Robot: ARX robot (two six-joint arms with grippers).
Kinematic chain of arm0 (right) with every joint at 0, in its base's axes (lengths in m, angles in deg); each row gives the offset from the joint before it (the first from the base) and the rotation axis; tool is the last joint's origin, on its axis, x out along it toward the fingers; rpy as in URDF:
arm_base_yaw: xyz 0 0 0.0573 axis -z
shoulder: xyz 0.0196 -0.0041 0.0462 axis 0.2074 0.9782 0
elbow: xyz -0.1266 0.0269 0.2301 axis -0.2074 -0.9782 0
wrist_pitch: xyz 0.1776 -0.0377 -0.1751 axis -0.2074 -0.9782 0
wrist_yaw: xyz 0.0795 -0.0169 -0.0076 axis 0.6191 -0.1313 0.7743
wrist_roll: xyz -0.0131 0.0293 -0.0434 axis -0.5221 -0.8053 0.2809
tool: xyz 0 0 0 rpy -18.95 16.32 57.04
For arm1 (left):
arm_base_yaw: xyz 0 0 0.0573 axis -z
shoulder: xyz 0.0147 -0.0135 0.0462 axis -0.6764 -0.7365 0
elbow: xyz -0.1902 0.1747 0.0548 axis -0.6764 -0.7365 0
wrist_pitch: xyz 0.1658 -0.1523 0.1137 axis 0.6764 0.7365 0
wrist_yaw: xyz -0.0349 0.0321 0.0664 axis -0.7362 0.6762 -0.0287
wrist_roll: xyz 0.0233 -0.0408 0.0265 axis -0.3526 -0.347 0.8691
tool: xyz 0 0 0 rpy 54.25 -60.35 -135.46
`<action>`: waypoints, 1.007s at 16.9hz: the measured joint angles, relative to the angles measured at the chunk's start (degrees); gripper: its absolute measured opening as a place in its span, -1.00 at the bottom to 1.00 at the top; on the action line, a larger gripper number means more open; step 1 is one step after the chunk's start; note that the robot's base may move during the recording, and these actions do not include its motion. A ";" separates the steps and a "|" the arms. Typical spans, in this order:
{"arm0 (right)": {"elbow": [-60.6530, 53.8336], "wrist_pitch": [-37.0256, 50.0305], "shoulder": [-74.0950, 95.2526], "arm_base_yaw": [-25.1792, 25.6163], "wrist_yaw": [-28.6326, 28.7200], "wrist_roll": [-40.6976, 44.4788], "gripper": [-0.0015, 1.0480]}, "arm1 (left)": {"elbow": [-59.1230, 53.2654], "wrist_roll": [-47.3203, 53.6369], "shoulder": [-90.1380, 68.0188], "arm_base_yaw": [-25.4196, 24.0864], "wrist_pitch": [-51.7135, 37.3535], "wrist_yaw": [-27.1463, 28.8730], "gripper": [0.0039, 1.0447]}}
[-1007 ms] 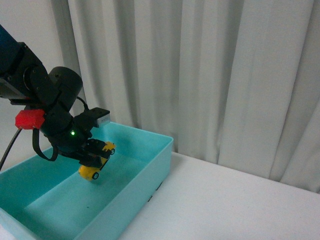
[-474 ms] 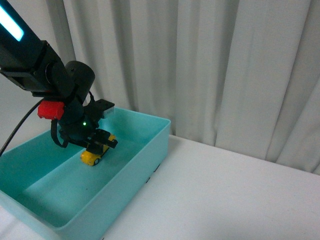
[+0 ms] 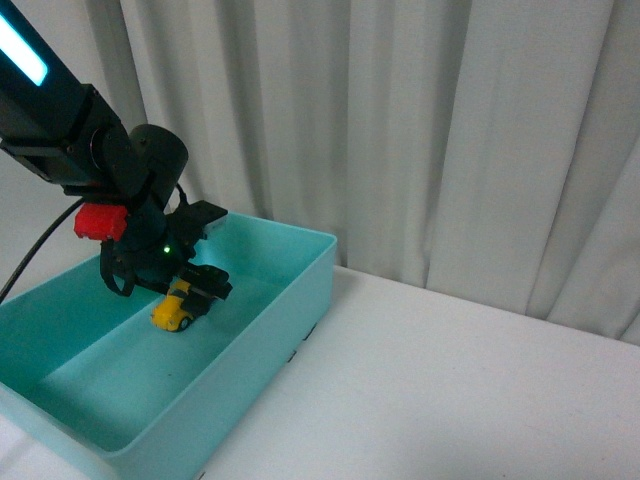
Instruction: Wind up and store yellow beetle toy
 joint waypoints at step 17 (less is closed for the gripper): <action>0.00 0.00 0.00 0.00 0.00 0.00 0.87 | -13.84 0.37 47.87 -6.36 1.49 -25.35 0.88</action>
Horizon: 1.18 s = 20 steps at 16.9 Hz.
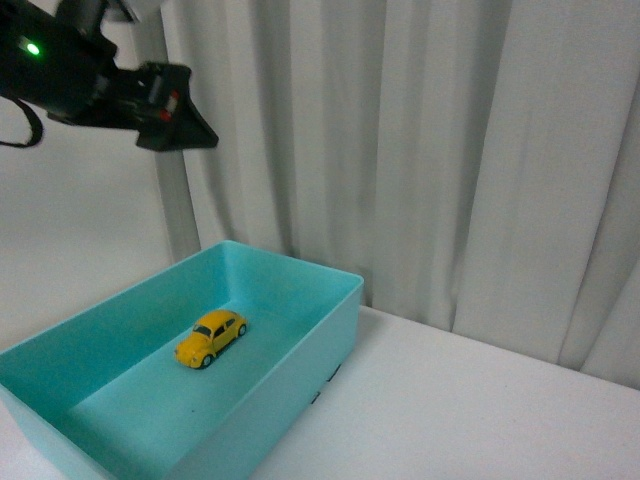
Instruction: Wind up and store yellow beetle toy
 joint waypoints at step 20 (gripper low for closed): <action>0.00 0.02 0.00 0.00 0.00 0.00 0.87 | -53.48 -19.65 55.56 25.20 -28.41 21.55 -0.97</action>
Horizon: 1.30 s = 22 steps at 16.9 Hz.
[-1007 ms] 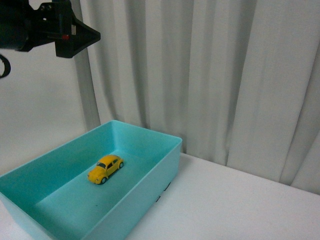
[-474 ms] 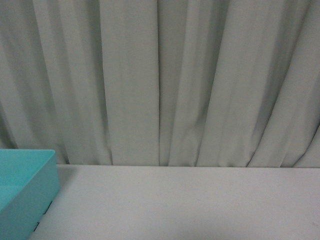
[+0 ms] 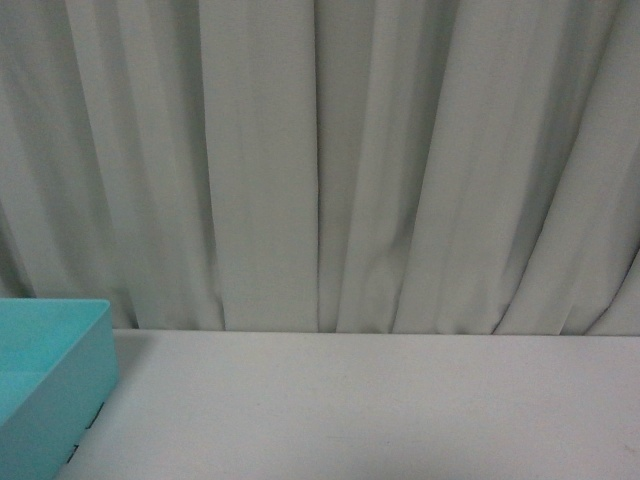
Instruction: Wind up and store yellow beetle toy
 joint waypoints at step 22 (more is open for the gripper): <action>0.00 0.00 0.00 0.00 0.00 0.00 0.87 | -2.32 -0.07 18.29 0.04 15.74 0.02 -0.06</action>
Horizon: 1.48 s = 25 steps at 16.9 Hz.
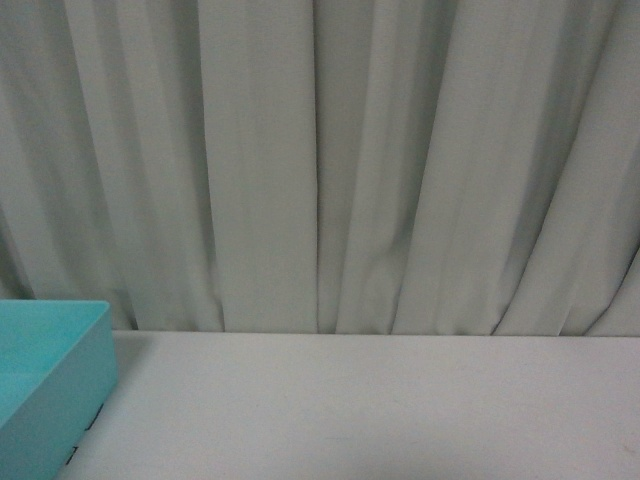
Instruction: Wind up and store yellow beetle toy
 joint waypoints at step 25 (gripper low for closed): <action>0.00 0.02 0.00 -0.02 0.00 0.00 0.87 | 0.00 0.02 0.00 0.00 0.00 0.00 0.88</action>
